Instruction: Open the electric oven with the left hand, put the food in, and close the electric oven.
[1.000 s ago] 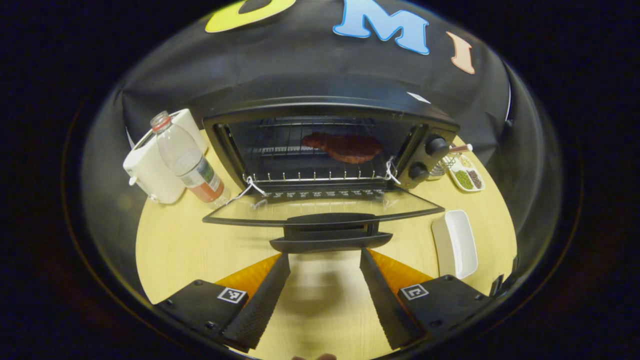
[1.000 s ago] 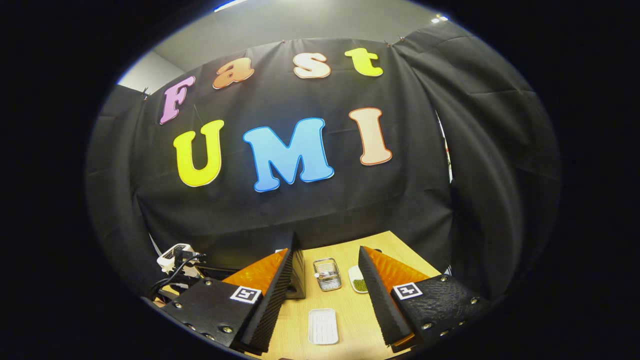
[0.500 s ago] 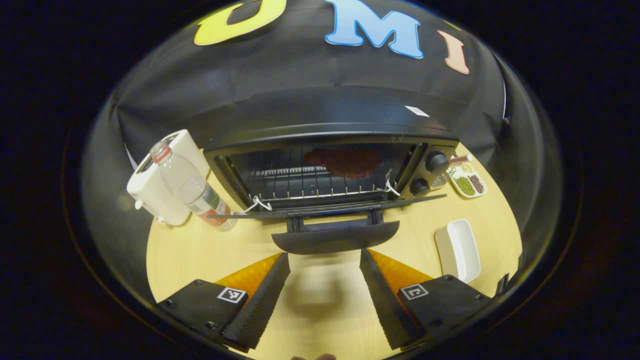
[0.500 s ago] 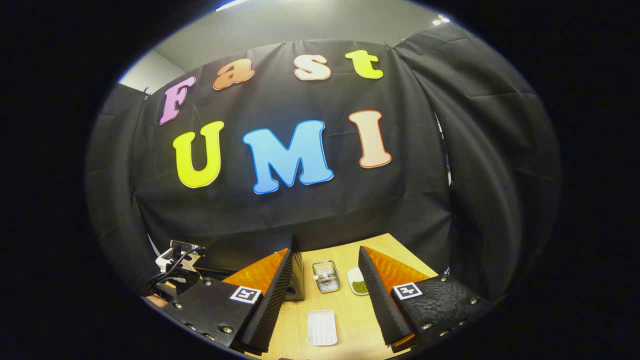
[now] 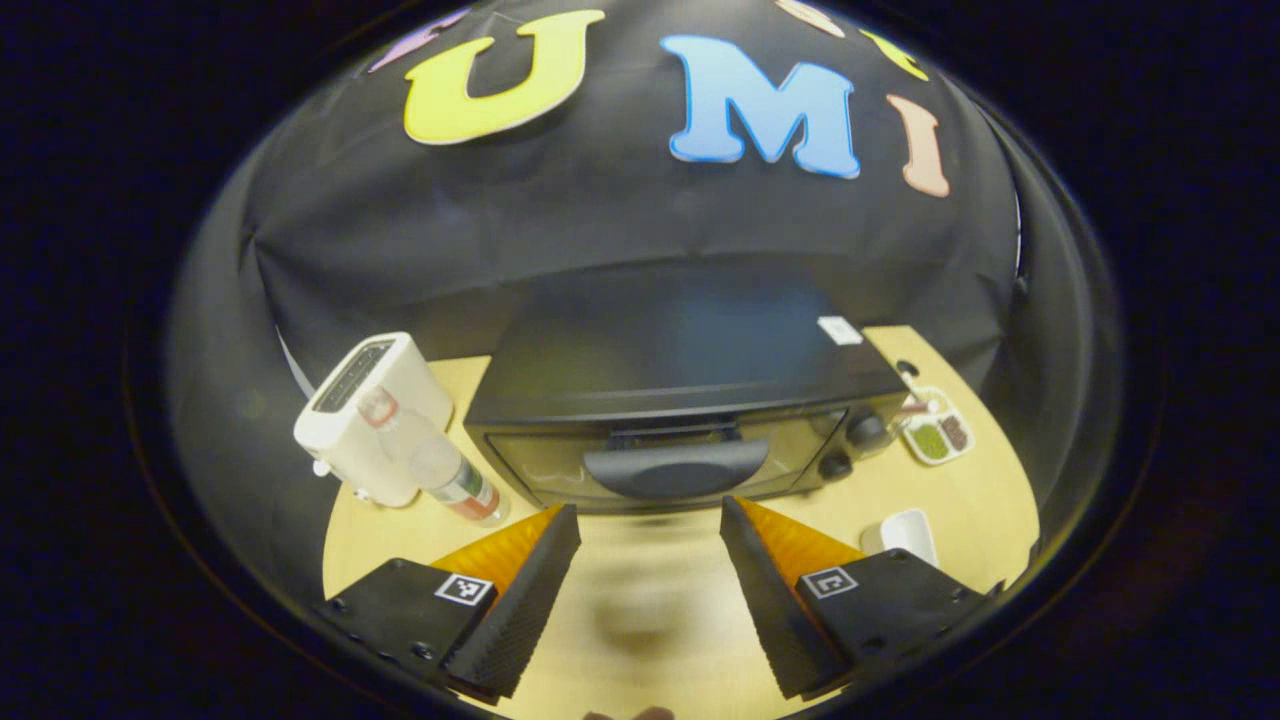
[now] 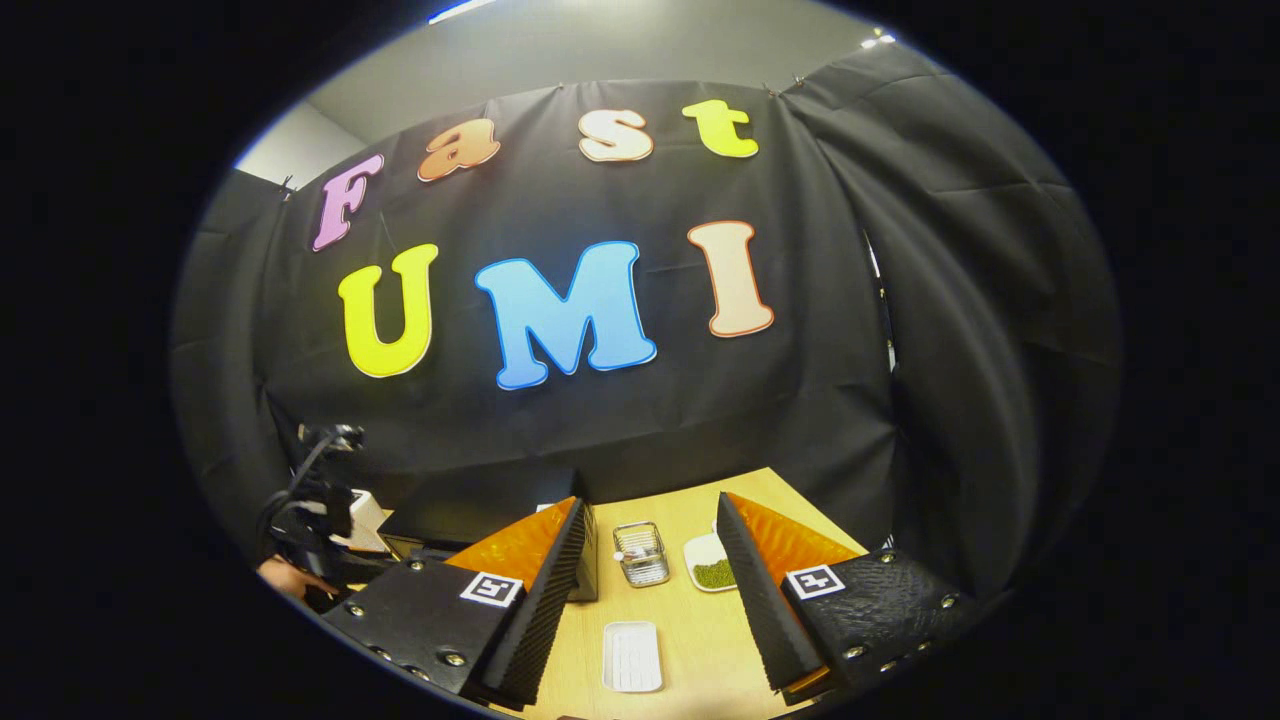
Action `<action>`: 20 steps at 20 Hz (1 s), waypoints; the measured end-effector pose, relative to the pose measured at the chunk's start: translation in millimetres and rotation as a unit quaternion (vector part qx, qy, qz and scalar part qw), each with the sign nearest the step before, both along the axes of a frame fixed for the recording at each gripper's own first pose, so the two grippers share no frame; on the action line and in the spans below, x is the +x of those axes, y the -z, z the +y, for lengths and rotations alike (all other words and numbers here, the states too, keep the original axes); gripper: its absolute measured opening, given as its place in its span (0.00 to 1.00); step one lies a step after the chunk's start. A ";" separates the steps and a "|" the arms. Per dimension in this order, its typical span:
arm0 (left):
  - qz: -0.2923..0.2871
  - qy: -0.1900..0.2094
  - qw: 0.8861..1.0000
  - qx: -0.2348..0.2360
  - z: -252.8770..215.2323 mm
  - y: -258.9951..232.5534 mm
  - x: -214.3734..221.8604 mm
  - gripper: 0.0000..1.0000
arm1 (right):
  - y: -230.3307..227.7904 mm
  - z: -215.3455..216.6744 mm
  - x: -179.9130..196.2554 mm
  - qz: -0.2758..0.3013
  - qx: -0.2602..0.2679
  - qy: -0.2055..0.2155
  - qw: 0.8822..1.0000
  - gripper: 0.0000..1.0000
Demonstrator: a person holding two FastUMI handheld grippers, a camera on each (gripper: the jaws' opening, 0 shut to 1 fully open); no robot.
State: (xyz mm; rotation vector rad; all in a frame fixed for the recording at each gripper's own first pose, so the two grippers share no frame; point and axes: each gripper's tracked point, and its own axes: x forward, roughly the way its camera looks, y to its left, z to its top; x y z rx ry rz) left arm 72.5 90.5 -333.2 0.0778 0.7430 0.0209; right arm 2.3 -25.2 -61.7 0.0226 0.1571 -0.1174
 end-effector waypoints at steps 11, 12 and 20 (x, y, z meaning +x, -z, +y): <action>-0.308 0.016 0.951 -0.035 -63.9 -239.7 -54.9 0.99 | -108.5 24.5 15.5 -0.107 -0.019 -0.085 0.990 0.79; -0.311 0.013 0.950 -0.032 -72.5 -248.2 -65.2 0.99 | -109.8 26.7 12.9 -0.109 -0.022 -0.092 0.990 0.91; -0.340 0.018 0.940 -0.012 -85.0 -271.1 -86.7 0.92 | -110.3 32.1 -2.5 -0.106 -0.017 -0.097 0.989 0.96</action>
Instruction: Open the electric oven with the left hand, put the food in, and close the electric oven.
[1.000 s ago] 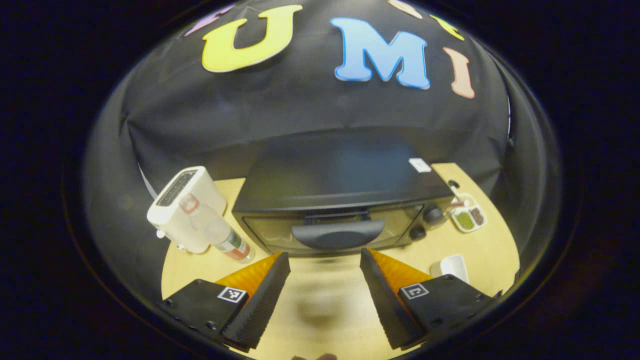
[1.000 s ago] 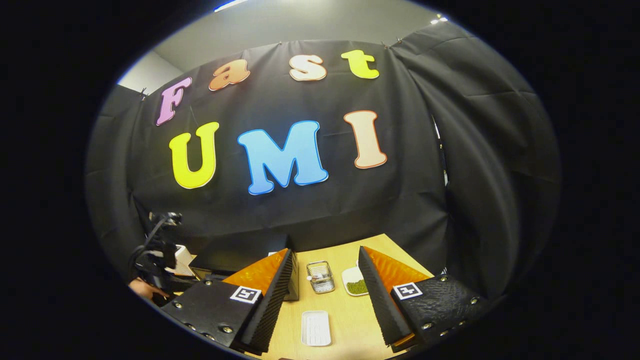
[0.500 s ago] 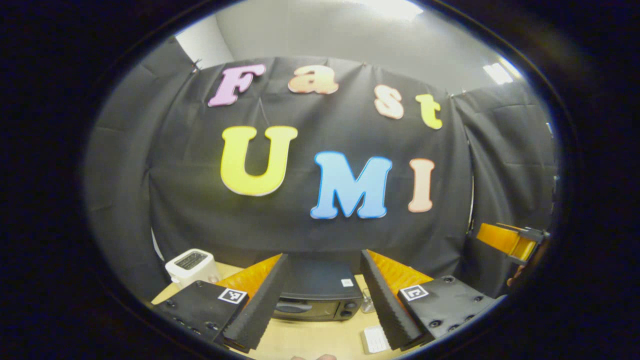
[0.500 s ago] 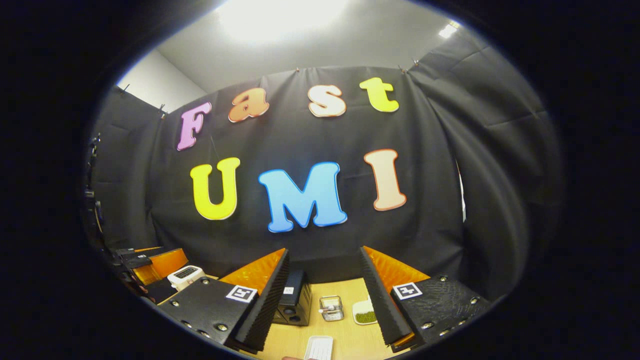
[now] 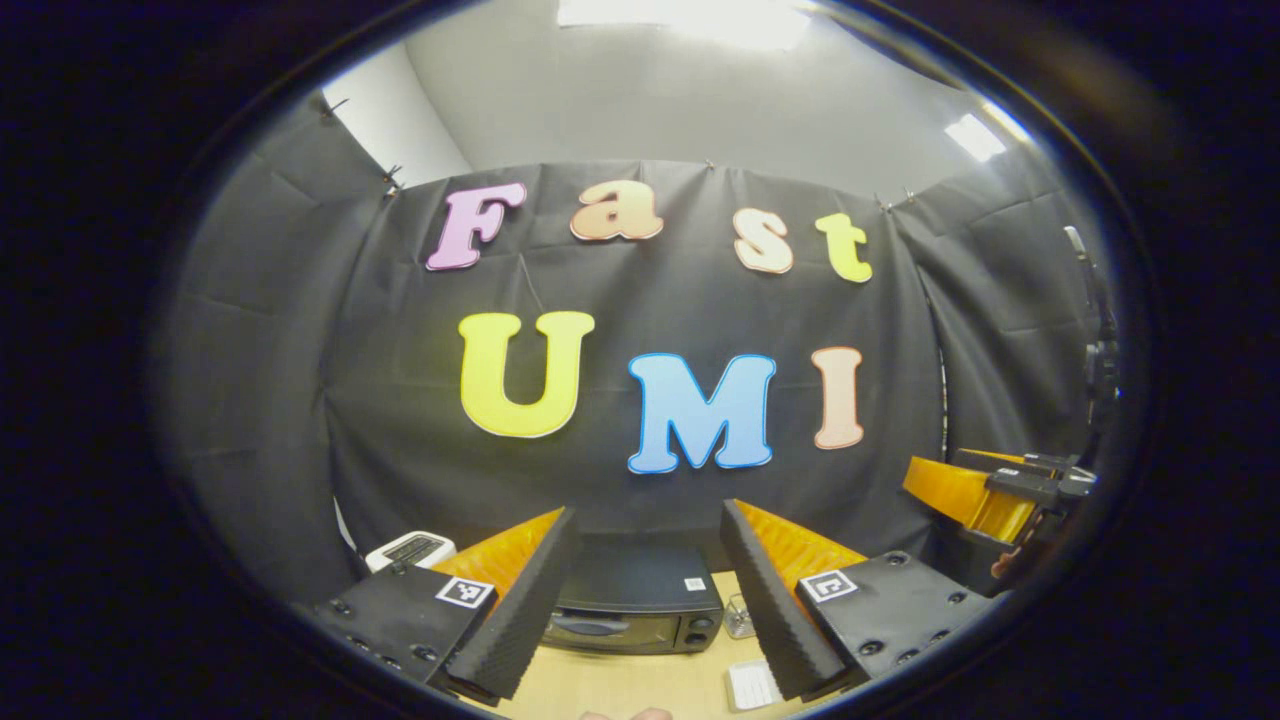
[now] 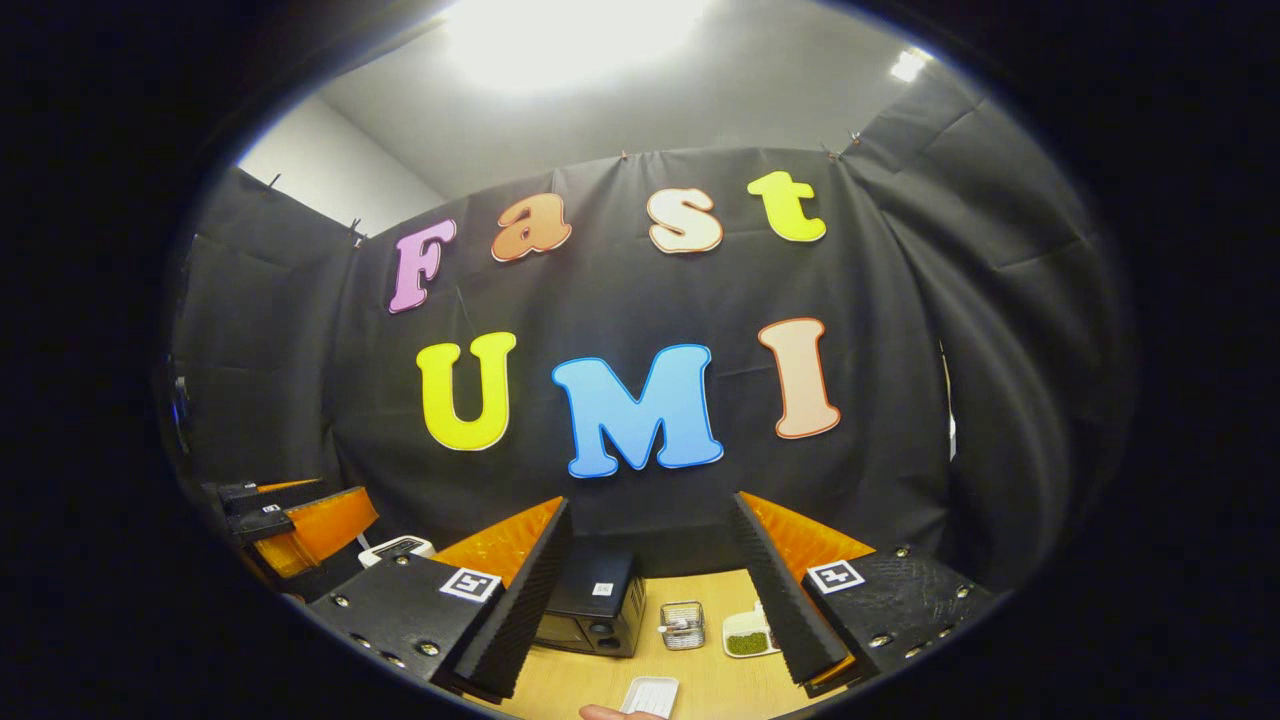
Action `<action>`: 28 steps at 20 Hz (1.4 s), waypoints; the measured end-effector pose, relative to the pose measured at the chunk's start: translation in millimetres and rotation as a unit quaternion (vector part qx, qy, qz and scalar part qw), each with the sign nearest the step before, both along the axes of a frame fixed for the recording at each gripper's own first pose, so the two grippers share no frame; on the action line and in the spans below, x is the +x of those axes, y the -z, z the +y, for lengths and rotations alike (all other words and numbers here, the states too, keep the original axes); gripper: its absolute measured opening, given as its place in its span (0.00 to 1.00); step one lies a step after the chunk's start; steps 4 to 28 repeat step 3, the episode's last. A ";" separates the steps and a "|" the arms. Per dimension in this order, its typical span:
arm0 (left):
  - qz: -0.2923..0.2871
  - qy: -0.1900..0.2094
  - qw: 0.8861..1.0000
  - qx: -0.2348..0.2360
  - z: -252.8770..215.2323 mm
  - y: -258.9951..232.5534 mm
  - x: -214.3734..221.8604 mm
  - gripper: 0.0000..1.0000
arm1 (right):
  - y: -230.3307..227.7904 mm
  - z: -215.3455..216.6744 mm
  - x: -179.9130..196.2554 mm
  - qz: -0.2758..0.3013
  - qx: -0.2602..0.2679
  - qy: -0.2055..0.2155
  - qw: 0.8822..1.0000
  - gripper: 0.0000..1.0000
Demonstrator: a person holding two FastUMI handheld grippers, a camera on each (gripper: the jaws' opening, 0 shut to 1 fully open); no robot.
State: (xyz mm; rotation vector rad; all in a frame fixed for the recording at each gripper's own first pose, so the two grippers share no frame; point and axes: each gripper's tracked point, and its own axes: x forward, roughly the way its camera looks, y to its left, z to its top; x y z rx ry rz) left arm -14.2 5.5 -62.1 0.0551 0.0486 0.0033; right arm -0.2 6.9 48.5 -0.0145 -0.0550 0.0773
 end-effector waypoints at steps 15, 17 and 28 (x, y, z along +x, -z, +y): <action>-0.005 0.013 1.000 -0.003 3.4 -9.1 -2.7 0.91 | -1.5 6.1 -12.6 0.003 -0.003 0.008 1.000 0.96; -0.005 0.013 1.000 -0.003 3.4 -9.1 -2.7 0.91 | -1.5 6.1 -12.6 0.003 -0.003 0.008 1.000 0.96; -0.005 0.013 1.000 -0.003 3.4 -9.1 -2.7 0.91 | -1.5 6.1 -12.6 0.003 -0.003 0.008 1.000 0.96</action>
